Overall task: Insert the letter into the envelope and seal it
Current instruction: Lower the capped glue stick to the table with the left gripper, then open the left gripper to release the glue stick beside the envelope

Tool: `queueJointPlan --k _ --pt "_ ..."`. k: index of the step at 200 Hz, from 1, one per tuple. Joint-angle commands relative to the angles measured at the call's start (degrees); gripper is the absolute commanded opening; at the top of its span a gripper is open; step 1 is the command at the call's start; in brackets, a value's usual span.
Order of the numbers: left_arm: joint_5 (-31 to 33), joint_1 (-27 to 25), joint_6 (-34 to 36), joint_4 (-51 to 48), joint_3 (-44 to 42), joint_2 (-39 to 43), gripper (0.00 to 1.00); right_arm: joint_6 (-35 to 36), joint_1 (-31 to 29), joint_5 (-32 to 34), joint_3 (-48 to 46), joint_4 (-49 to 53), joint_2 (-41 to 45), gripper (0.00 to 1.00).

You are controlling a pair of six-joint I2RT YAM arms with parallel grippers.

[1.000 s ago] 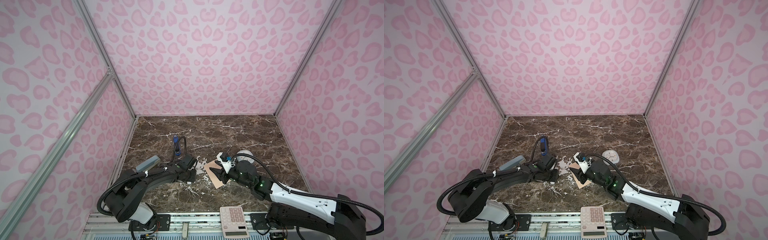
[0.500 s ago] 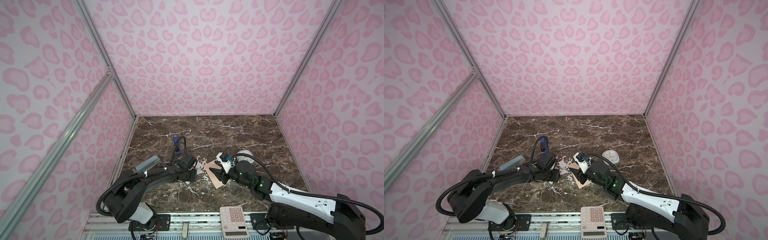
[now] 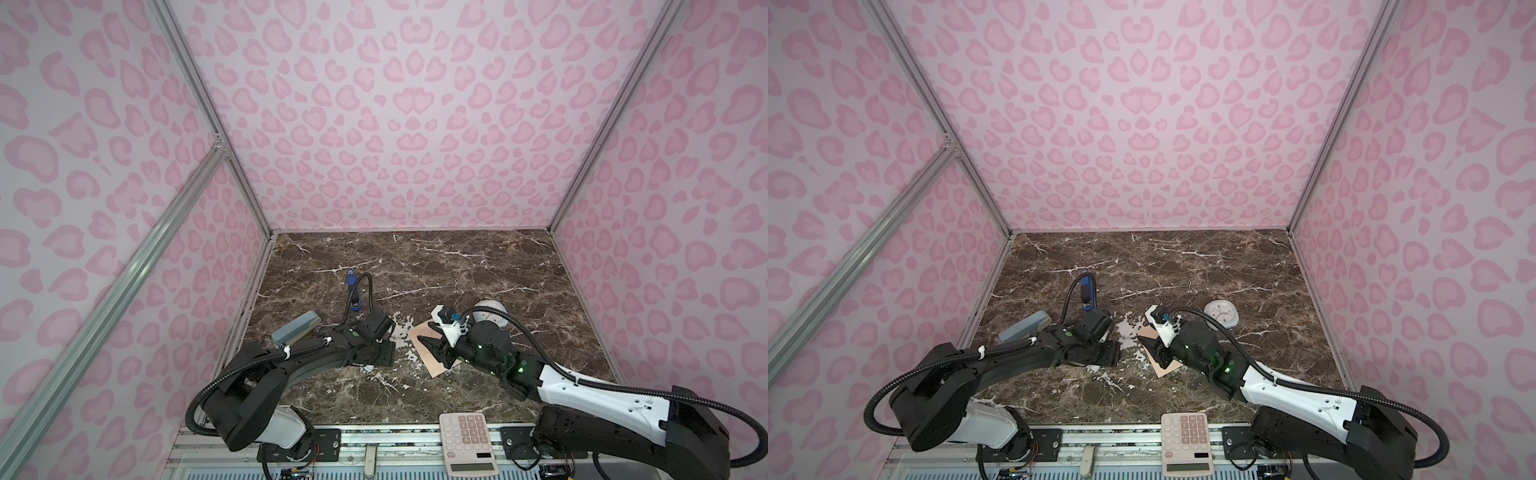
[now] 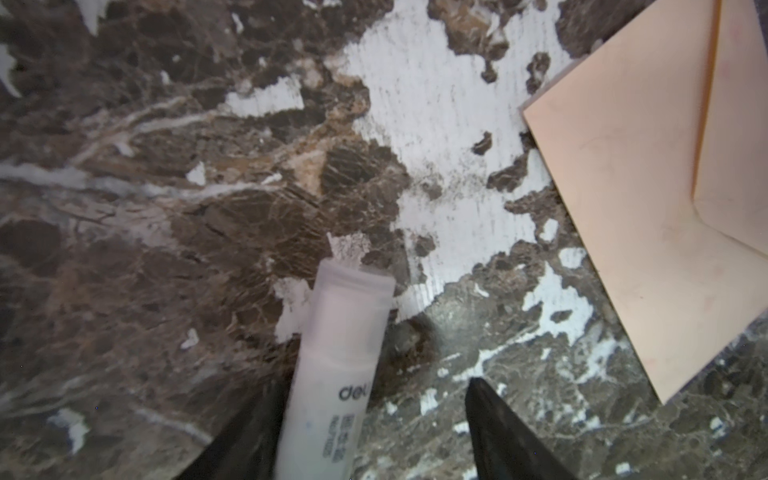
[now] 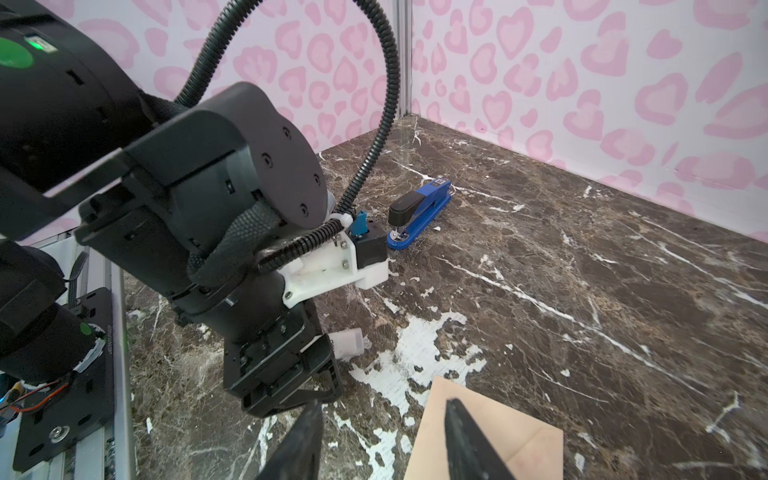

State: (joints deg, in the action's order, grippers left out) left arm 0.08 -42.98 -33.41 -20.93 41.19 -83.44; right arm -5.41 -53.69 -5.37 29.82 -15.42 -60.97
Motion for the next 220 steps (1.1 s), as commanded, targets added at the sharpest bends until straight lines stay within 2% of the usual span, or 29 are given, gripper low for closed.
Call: queueJointPlan --k 1,33,42,46,111,166,193,220 --pt "1.2 -0.4 -0.8 -1.5 0.7 0.5 0.74 -0.2 -0.2 0.6 0.2 -1.9 -0.2 0.5" --pt "2.2 -0.7 -1.0 -2.4 1.3 1.1 0.85 -0.1 -0.3 0.7 0.2 -1.9 0.0 0.49" --pt "2.4 -0.7 -0.9 -2.8 1.5 1.3 0.92 -0.1 -0.4 0.8 0.2 -1.8 0.1 0.5" --pt "2.5 -0.7 -0.9 -2.9 1.6 1.4 0.99 -0.1 -0.3 0.8 0.2 -1.7 0.1 0.5" --pt "3.3 -0.8 -0.8 -3.7 2.3 3.3 0.98 -0.1 -0.4 1.0 0.3 -1.6 0.4 0.49" --pt "7.1 -0.6 0.8 -7.3 4.3 9.8 0.98 0.7 -0.4 2.3 1.0 -0.2 1.0 0.49" --pt "9.8 1.2 3.0 -9.6 5.6 14.8 0.98 1.1 -0.3 5.2 1.9 1.2 1.1 0.5" --pt "11.8 5.6 5.9 -7.3 5.4 21.9 0.98 2.9 1.9 6.1 3.5 2.9 0.7 0.5"
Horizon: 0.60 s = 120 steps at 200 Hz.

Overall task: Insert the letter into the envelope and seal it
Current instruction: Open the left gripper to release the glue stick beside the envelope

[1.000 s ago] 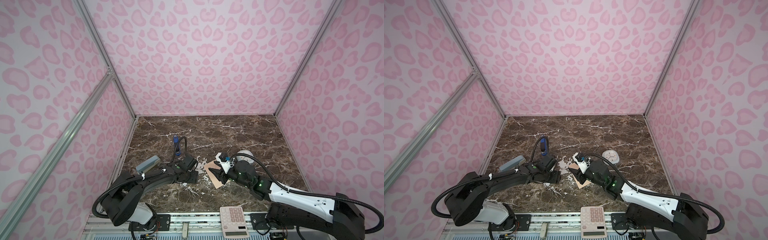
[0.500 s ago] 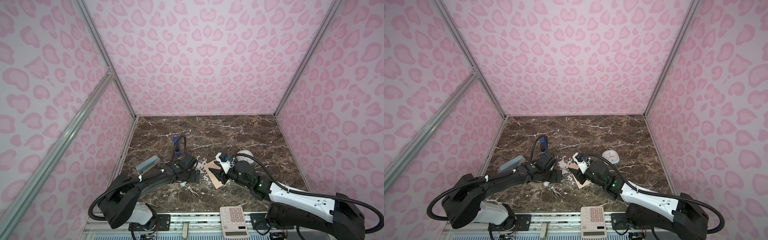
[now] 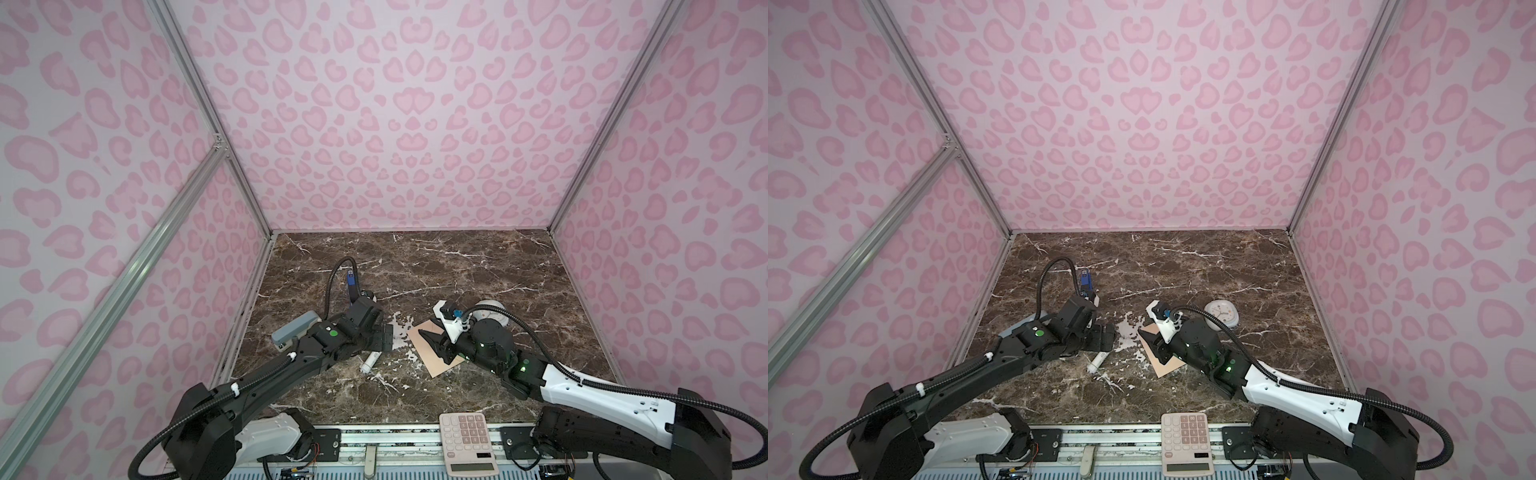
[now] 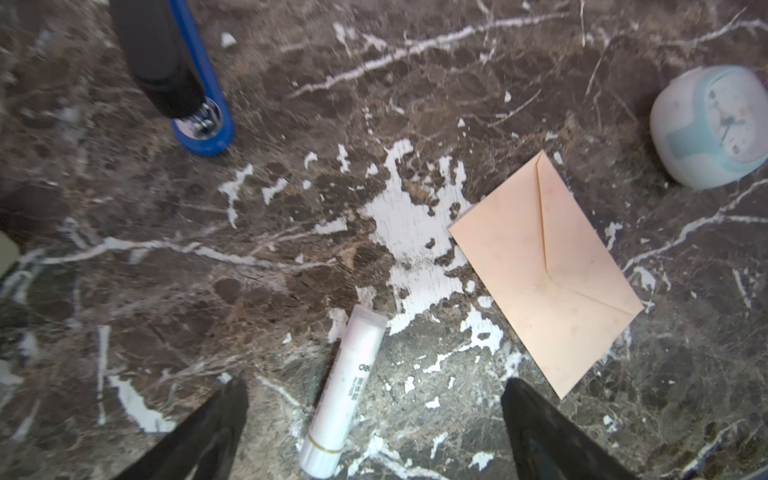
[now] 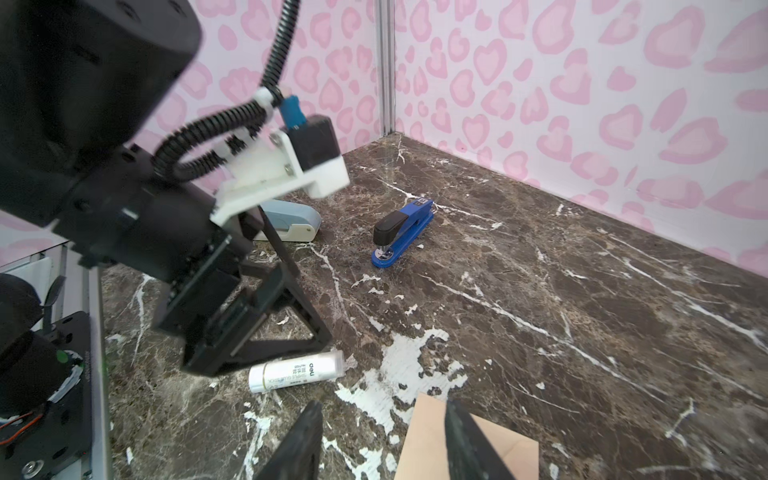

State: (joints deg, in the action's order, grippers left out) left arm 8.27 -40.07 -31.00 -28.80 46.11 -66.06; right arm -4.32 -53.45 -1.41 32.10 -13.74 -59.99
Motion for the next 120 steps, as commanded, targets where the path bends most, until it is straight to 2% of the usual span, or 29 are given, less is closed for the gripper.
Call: queueJointPlan --k 1,34,55,84,120 --pt "3.6 2.7 3.7 0.7 0.4 4.8 0.98 1.8 1.8 2.1 1.3 1.3 -0.3 0.5" --pt "5.1 8.4 8.6 9.6 -0.9 12.1 0.96 1.3 10.7 3.9 4.5 4.4 -2.6 0.49" --pt "9.2 10.7 12.4 16.9 -2.7 15.1 0.96 2.6 17.8 5.6 6.3 3.9 -4.0 0.49" --pt "14.7 15.6 16.0 30.9 -8.5 17.6 0.96 5.5 26.8 9.9 6.7 -3.6 -6.0 0.52" --pt "17.4 24.5 14.3 44.2 -14.6 16.0 0.96 3.4 36.4 17.1 4.7 -15.1 -10.7 0.56"
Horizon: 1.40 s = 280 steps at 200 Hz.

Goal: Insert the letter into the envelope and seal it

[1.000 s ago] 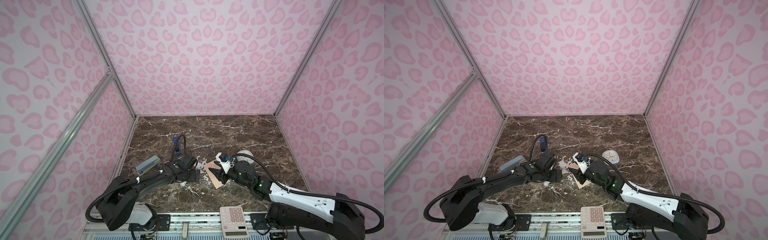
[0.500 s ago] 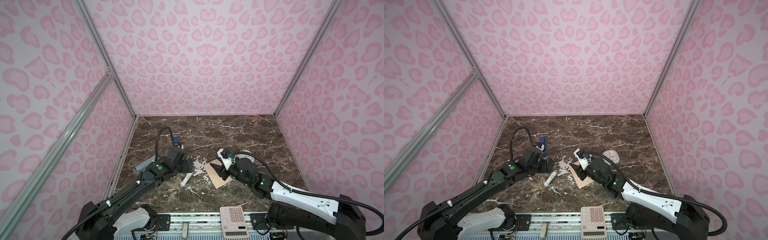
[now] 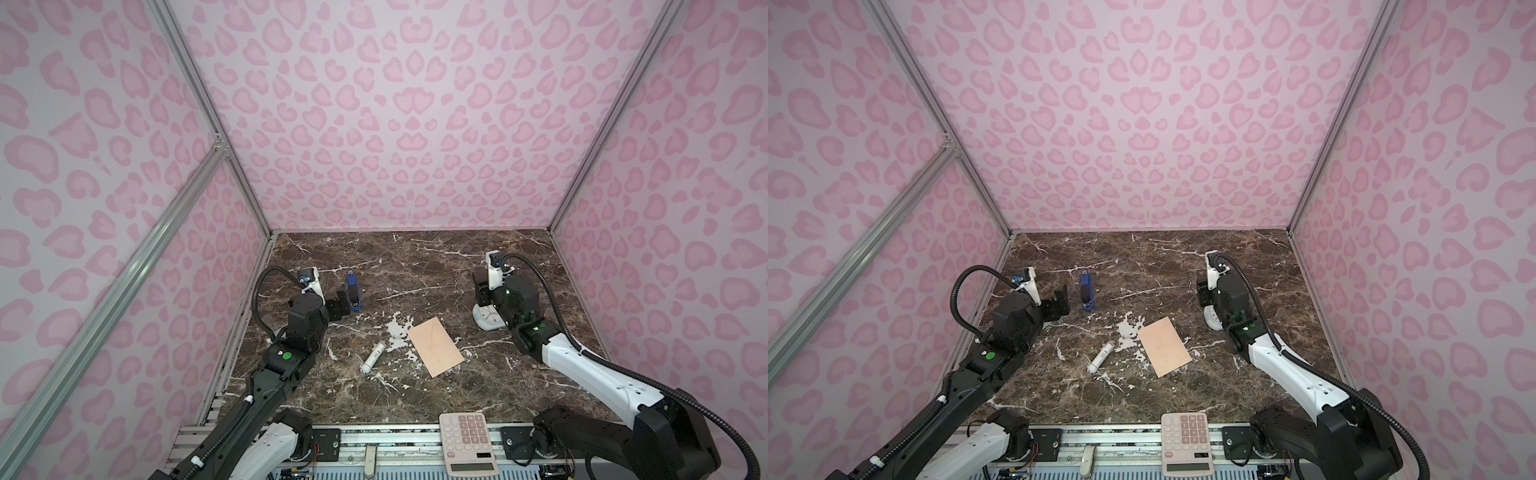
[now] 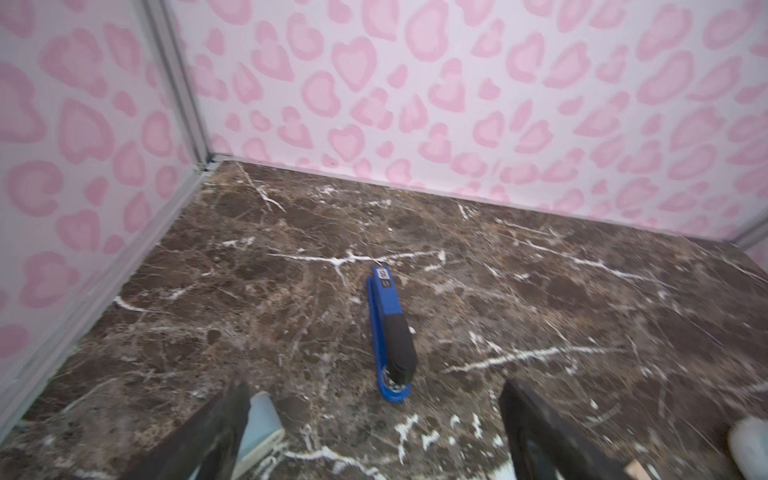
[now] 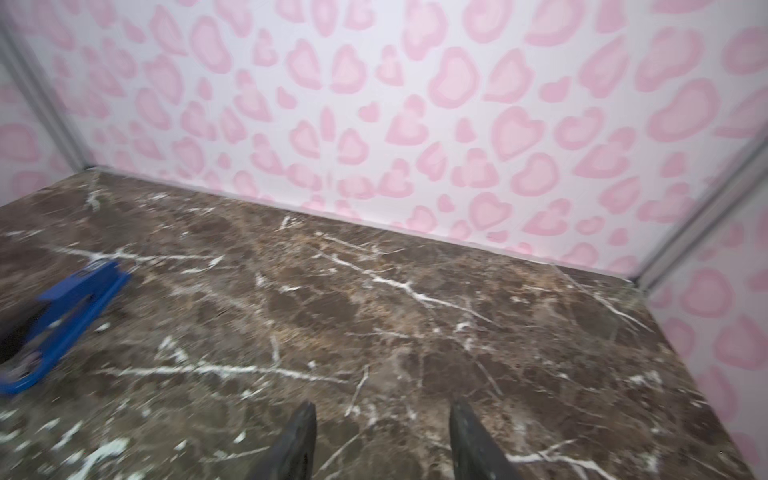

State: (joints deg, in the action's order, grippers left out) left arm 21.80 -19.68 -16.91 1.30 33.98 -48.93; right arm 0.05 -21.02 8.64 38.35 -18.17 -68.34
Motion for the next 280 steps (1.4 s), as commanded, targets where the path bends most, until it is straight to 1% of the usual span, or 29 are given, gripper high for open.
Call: queueJointPlan --k 1,22,50,64,90,107,137,149,165,175,190,203,218,232,261,269,280 --pt "3.9 4.4 0.1 14.3 -2.6 -1.2 0.96 -1.0 4.1 7.4 -1.6 -11.2 -2.5 0.56" --pt "4.5 9.2 -1.4 18.5 -5.1 -3.5 0.96 -1.1 6.4 13.5 -4.8 -19.6 -6.0 0.59" --pt "6.1 13.4 -1.9 27.2 -10.8 -5.4 0.96 -0.4 7.8 17.6 -8.1 -25.5 -10.0 0.62" --pt "6.6 14.8 -1.5 29.7 -12.4 -6.3 0.96 0.4 8.2 19.0 -9.8 -28.3 -11.4 0.64" --pt "8.2 15.8 -0.4 31.7 -14.1 -7.5 0.96 1.2 9.1 19.3 -12.5 -32.1 -12.5 0.67" --pt "9.4 16.0 0.2 33.5 -16.1 -6.7 0.96 2.1 9.6 18.1 -13.4 -33.3 -12.1 0.69" --pt "10.1 16.1 0.7 31.0 -18.1 -2.5 0.96 1.8 9.5 18.3 -13.9 -24.6 -7.7 0.69" --pt "10.7 16.1 1.1 30.4 -19.2 -0.6 0.96 1.9 9.7 18.3 -16.2 -25.0 -6.0 0.7" --pt "11.3 16.1 1.2 30.4 -20.9 1.2 0.96 1.6 10.3 18.1 -18.3 -25.3 -6.0 0.7" --pt "11.3 16.1 1.4 31.6 -22.1 1.5 0.96 0.7 10.9 18.1 -19.9 -27.4 -7.1 0.7" --pt "11.2 16.1 1.7 33.0 -22.8 0.4 0.96 0.3 11.5 18.1 -22.8 -35.4 -9.2 0.71" --pt "11.4 16.1 2.1 33.4 -22.6 -0.8 0.96 0.7 12.2 15.8 -23.8 -38.5 -10.0 0.71" --pt "11.3 16.1 2.9 36.9 -23.7 -2.1 0.96 0.2 12.9 15.8 -24.0 -41.3 -12.8 0.71" --pt "10.5 16.2 3.9 41.4 -25.3 -3.3 0.96 0.6 13.0 15.4 -25.2 -47.2 -16.3 0.71" --pt "8.0 16.3 7.5 52.0 -27.1 -9.7 0.96 1.5 12.9 14.8 -25.4 -54.5 -22.4 0.72" --pt "7.1 16.3 8.5 55.3 -27.4 -12.0 0.96 1.9 12.9 14.7 -25.0 -54.6 -23.0 0.73" --pt "6.1 16.5 9.5 59.7 -27.8 -15.4 0.96 1.5 13.1 14.3 -23.9 -50.8 -22.0 0.73"
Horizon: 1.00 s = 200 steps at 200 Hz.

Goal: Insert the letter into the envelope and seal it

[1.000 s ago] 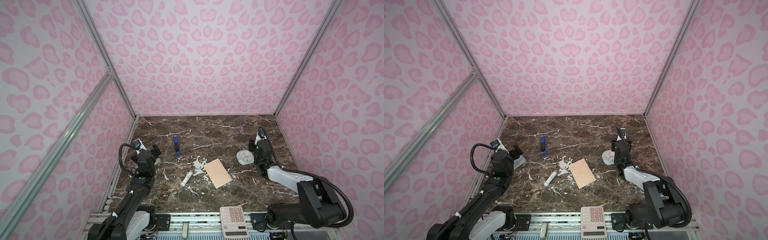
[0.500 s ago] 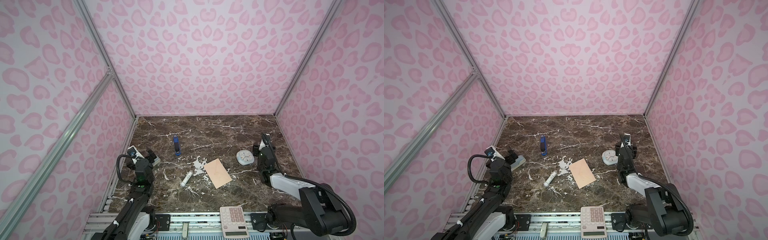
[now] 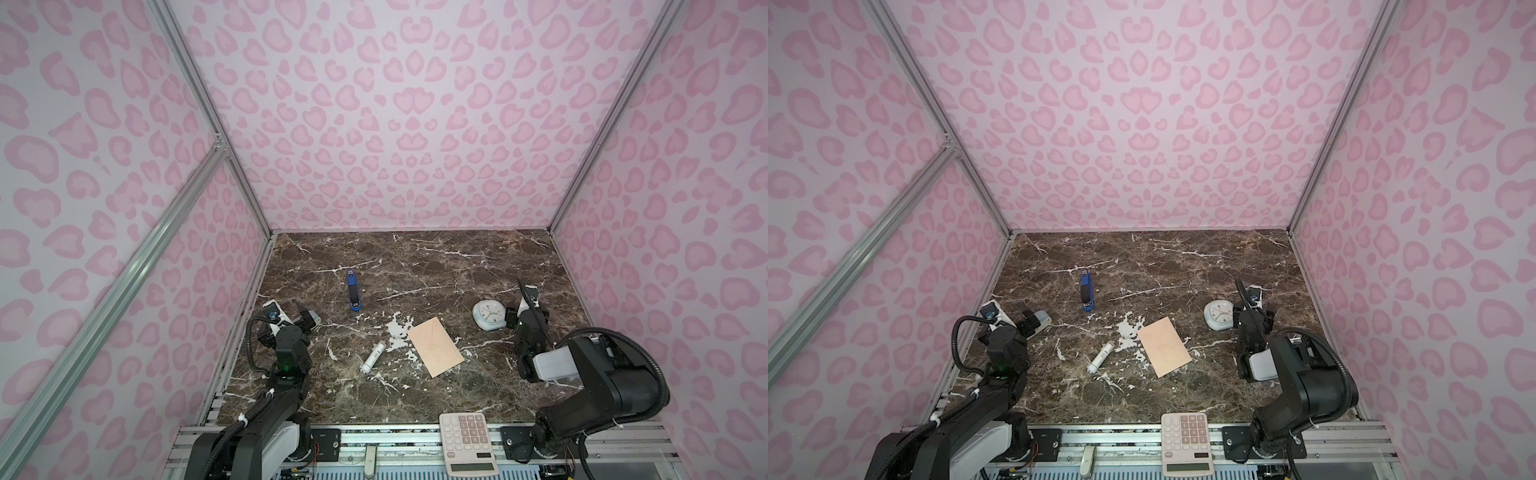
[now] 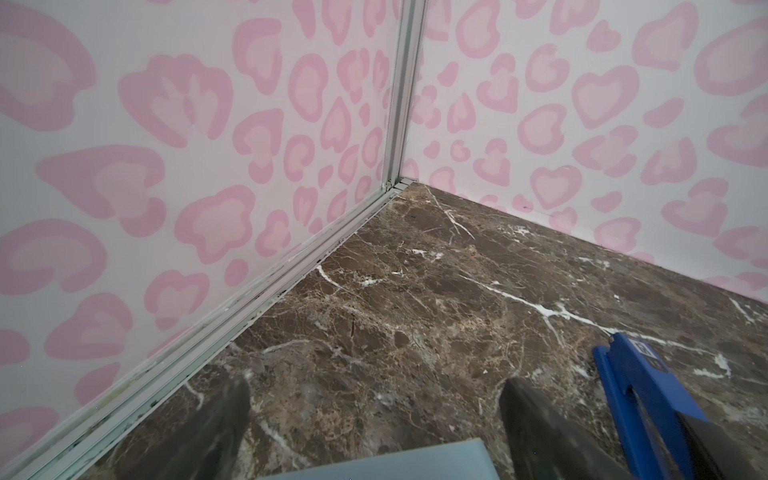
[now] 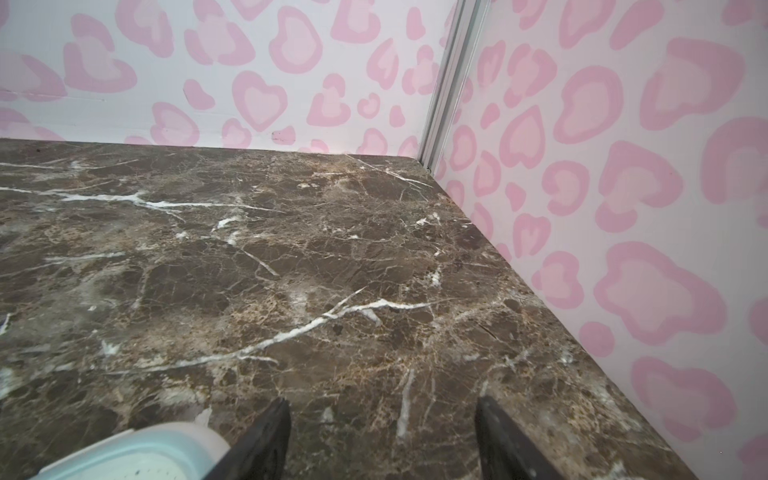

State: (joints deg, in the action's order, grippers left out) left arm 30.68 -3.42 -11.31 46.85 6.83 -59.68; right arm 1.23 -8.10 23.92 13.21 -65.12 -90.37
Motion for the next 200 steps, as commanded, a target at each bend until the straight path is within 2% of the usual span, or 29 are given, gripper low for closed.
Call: queueJointPlan --k 1,22,48,54,58,75,87,99,110,122,140,150,160,200 --pt "-2.8 0.3 4.0 14.6 -0.8 -4.9 0.96 0.3 0.2 -1.0 1.3 -3.5 0.1 0.73" --pt "-5.4 0.7 4.5 21.6 -0.9 -12.1 0.96 -1.3 1.6 -3.6 4.4 5.6 2.1 0.76" --pt "-8.7 0.9 6.3 32.0 -0.5 -21.6 0.96 -2.3 3.2 -5.8 5.2 7.4 2.2 0.86" --pt "-10.4 0.8 6.8 29.7 0.0 -21.3 0.96 -2.3 3.2 -5.8 5.3 7.2 2.0 0.96" --pt "-11.0 0.8 6.8 27.3 0.7 -20.7 0.96 -2.3 3.2 -5.9 5.3 7.2 2.0 0.97" --pt "-12.8 1.0 7.0 25.3 2.6 -22.7 0.96 -2.5 3.4 -6.5 5.6 7.9 2.0 0.97" --pt "-12.9 1.0 7.9 31.4 2.9 -26.9 0.96 -2.9 4.1 -7.6 6.0 8.9 2.0 0.97" --pt "-13.6 1.1 7.0 21.7 4.7 -23.5 0.96 -3.3 4.4 -8.0 6.6 9.9 2.0 0.97" --pt "-13.9 1.2 8.0 24.9 5.7 -26.3 0.96 -3.3 4.5 -8.1 6.5 10.0 2.1 0.97" --pt "-15.3 1.3 7.7 14.3 9.2 -24.6 0.96 -3.4 4.6 -8.2 6.5 10.0 2.2 0.97" --pt "-18.4 2.9 7.1 11.4 11.1 -24.9 0.96 -3.4 4.7 -8.4 6.5 10.1 2.2 0.97" --pt "-18.4 3.1 7.3 13.9 10.9 -25.9 0.96 -3.4 4.7 -8.4 6.4 10.0 2.2 0.97" --pt "-18.5 3.1 7.1 11.6 11.2 -25.0 0.97 -3.4 4.7 -8.4 6.5 10.1 2.2 0.97" --pt "-18.3 3.1 7.2 12.4 10.8 -25.0 0.97 -3.4 4.7 -8.4 6.4 9.9 2.3 0.97"
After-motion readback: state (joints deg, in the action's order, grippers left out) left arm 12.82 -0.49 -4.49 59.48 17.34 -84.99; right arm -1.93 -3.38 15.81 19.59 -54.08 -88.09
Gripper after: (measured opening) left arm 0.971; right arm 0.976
